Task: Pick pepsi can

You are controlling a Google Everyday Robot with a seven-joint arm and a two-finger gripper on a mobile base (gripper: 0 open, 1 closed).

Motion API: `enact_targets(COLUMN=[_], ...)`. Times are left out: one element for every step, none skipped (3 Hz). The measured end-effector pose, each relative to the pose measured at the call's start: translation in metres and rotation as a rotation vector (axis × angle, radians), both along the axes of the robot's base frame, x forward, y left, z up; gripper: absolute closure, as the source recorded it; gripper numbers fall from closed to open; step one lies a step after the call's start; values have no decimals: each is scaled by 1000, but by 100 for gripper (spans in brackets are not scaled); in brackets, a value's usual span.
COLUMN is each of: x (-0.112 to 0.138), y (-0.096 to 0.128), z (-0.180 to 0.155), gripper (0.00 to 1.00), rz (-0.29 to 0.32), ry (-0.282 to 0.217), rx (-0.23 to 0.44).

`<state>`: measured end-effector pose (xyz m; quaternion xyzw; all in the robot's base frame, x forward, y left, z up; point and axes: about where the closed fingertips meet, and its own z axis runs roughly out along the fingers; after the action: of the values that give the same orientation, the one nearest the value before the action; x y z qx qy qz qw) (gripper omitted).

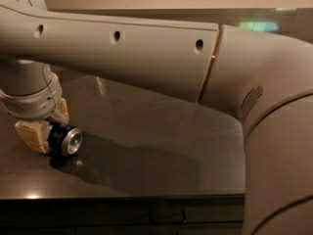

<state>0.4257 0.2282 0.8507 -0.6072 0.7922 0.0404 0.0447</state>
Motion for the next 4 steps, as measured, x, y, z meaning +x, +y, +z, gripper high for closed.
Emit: enact_targets(x=[-1,0,5,12], y=[-5,-6,-3,1], z=[12,36,68,96], gripper=[88,100,100,100], rz=[20,60,122,166], ry=[-13,-38,-75,-104], rx=[12,22,25,24])
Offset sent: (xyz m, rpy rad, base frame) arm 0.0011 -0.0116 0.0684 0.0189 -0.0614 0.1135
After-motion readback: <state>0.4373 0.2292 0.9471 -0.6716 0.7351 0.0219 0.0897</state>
